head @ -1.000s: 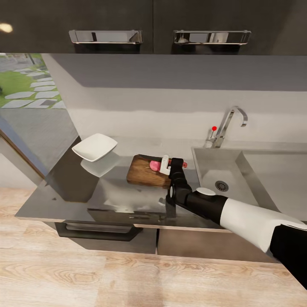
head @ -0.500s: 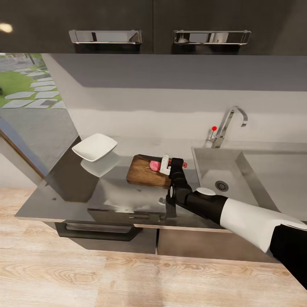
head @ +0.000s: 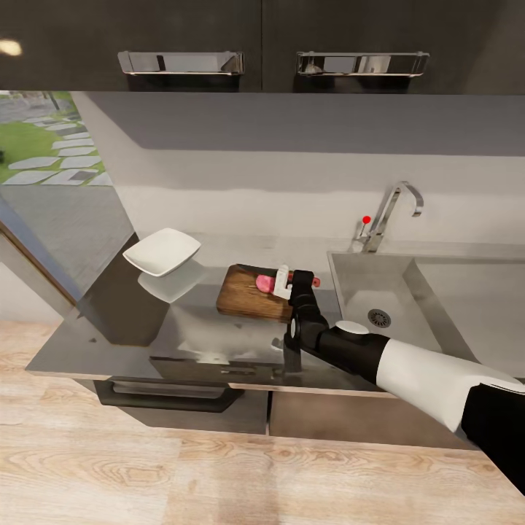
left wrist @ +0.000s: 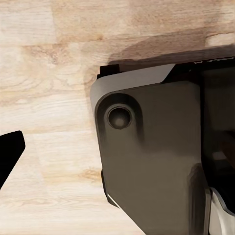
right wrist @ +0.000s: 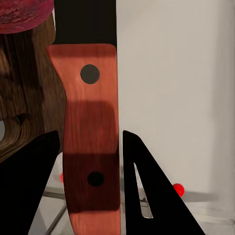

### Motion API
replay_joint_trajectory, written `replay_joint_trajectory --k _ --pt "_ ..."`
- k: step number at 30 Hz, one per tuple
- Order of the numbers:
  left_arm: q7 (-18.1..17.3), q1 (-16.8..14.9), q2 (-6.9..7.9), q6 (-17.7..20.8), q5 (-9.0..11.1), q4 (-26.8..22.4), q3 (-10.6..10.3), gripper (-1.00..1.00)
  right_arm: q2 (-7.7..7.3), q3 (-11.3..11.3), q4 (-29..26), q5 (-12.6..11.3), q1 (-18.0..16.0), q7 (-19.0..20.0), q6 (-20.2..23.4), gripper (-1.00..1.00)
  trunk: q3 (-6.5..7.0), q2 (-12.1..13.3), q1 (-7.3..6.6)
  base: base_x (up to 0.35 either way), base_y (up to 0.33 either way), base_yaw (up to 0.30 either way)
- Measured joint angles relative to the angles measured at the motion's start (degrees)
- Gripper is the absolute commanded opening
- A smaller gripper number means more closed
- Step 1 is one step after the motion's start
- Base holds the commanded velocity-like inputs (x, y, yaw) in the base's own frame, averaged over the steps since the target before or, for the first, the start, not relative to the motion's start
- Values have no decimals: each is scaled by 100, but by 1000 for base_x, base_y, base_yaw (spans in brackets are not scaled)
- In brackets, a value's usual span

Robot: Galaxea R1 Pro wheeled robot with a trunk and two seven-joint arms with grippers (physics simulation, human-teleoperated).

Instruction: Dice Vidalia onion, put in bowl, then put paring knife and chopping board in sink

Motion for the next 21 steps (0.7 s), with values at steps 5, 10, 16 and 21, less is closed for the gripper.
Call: replay_joint_trajectory --k 5,10,16,21 --pt "1 0 1 0 1 0 0 100 -2 0 0 0 0 0 0 -100 0 0 0 0 0 0" --pt "2 0 0 0 1 0 0 100 0 0 0 0 0 0 0 -100 0 0 0 0 0 0" --pt "1 0 0 0 0 0 0 100 2 0 74 -2 0 1 -8 -100 0 0 0 0 0 0" --pt "2 0 1 0 1 0 0 100 18 -1 357 134 -2 7 -229 -100 1 -1 0 0 0 0"
